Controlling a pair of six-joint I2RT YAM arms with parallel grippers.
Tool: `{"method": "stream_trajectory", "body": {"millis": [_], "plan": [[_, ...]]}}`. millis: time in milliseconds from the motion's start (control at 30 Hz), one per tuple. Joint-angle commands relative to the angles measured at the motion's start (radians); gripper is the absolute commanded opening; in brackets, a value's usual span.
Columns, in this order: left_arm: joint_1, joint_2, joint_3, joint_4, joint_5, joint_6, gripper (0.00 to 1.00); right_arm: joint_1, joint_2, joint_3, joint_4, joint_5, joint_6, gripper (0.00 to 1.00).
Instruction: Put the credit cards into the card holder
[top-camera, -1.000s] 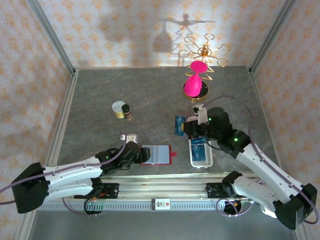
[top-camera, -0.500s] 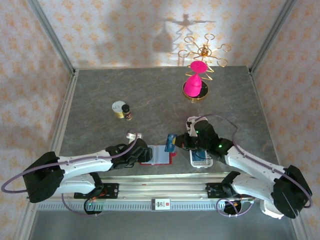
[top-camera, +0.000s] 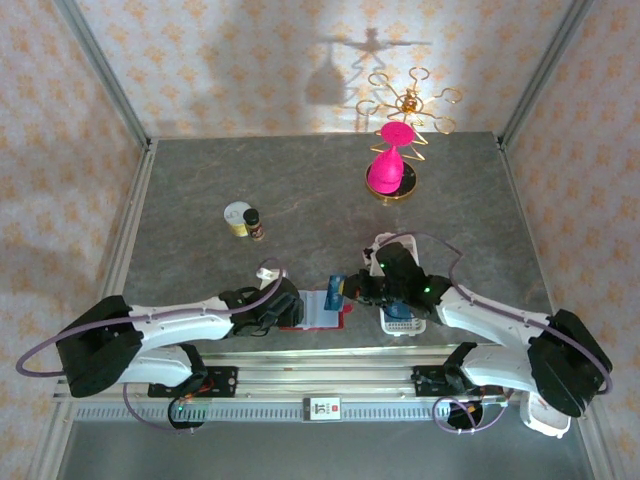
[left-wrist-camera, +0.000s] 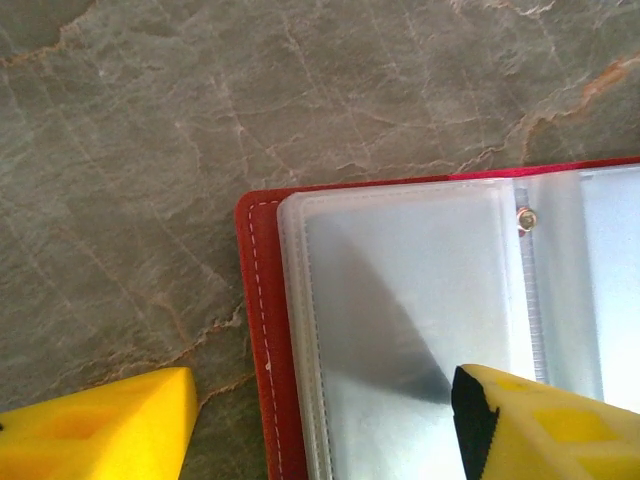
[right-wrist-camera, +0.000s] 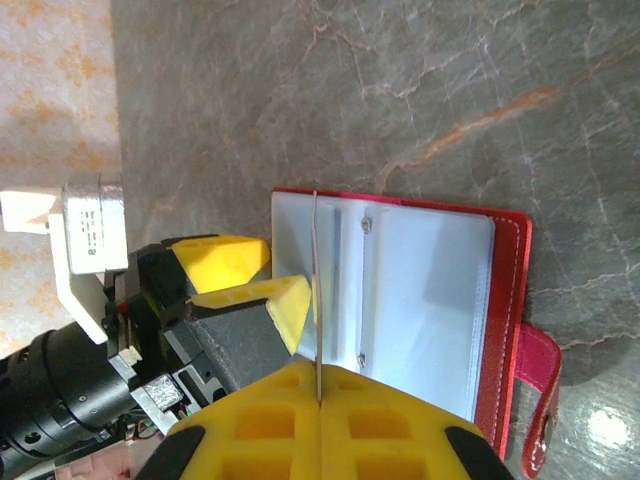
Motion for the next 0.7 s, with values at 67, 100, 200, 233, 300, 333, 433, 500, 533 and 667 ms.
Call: {"method": "stream_trajectory", "body": {"millis": [67, 100, 200, 233, 300, 333, 433, 500, 533, 667], "plan": [[-0.004, 0.025, 0.032, -0.030, -0.015, 0.027, 0.68, 0.013, 0.027, 0.014, 0.047, -0.003, 0.011, 0.00], [-0.004, 0.029, 0.032, -0.031, -0.016, 0.029, 0.67, 0.014, 0.028, 0.014, 0.050, -0.003, 0.012, 0.00], [-0.004, 0.034, 0.025, -0.021, -0.016, 0.029, 0.65, 0.020, 0.059, 0.017, 0.058, -0.002, 0.015, 0.00], [-0.004, 0.038, 0.024, -0.022, -0.016, 0.029, 0.64, 0.024, 0.068, 0.019, 0.059, -0.004, 0.013, 0.00], [-0.004, 0.041, 0.024, -0.022, -0.015, 0.029, 0.62, 0.030, 0.082, 0.025, 0.060, -0.006, 0.012, 0.00], [-0.004, 0.041, 0.022, -0.021, -0.015, 0.029, 0.61, 0.032, 0.089, 0.026, 0.062, -0.006, 0.012, 0.00], [-0.004, 0.041, 0.018, -0.014, -0.014, 0.027, 0.57, 0.038, 0.110, 0.026, 0.078, -0.007, 0.015, 0.00], [-0.004, 0.041, 0.014, -0.010, -0.010, 0.023, 0.54, 0.042, 0.123, 0.025, 0.096, -0.014, 0.023, 0.00], [-0.004, 0.039, 0.012, -0.008, -0.004, 0.021, 0.50, 0.045, 0.127, 0.022, 0.113, -0.019, 0.032, 0.00], [-0.004, 0.033, -0.001, 0.008, 0.004, 0.014, 0.43, 0.049, 0.156, 0.026, 0.144, -0.024, 0.042, 0.00]]}}
